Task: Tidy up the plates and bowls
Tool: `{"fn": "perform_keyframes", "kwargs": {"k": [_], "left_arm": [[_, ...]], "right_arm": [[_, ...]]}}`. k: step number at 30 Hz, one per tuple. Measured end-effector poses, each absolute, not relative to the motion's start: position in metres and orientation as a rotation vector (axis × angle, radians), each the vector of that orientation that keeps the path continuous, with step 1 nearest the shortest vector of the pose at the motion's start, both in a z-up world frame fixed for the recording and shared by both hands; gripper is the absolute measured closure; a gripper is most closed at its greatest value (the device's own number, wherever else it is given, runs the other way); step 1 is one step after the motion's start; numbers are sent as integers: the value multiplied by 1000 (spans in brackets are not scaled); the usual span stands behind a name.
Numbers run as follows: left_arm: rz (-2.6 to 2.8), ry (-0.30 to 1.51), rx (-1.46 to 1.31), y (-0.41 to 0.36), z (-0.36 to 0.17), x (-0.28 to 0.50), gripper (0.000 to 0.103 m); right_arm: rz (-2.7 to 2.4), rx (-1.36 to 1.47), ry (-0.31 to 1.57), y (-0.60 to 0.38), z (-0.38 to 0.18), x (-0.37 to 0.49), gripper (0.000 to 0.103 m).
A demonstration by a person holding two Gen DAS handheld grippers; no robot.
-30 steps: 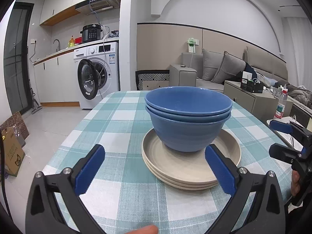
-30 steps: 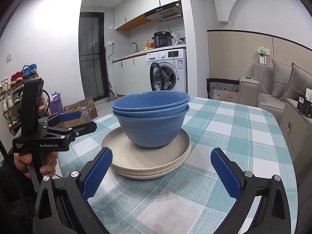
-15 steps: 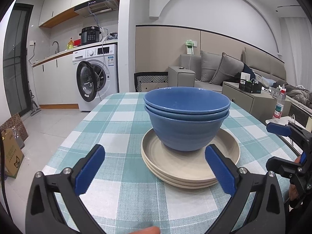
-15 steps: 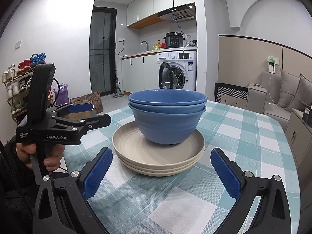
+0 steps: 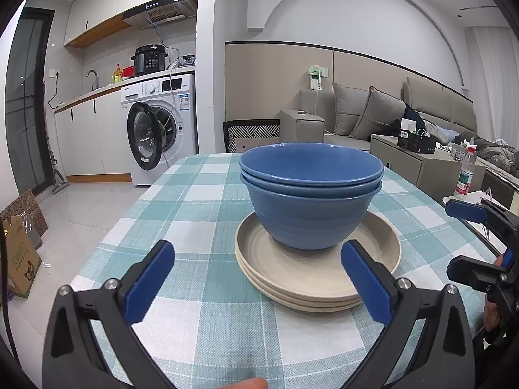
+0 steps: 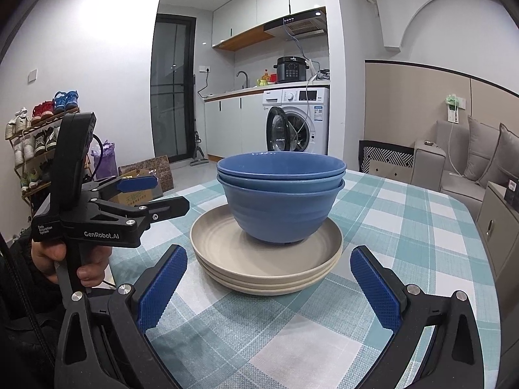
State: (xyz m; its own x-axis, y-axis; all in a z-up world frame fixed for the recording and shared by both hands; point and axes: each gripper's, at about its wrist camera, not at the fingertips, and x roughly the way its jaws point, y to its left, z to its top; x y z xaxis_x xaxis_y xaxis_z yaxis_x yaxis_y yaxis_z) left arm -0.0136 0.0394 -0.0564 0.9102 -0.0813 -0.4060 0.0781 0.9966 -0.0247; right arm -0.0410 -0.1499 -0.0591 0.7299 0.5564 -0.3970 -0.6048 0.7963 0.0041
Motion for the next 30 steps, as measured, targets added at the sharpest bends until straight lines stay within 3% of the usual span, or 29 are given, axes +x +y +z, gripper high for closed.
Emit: {"fn": "perform_keyframes", "kwargs": {"k": [30], "left_arm": [[-78,419,-16,42,-61,-12,0]], "right_arm": [[643,-126,400,-147,-61,-41,1]]}}
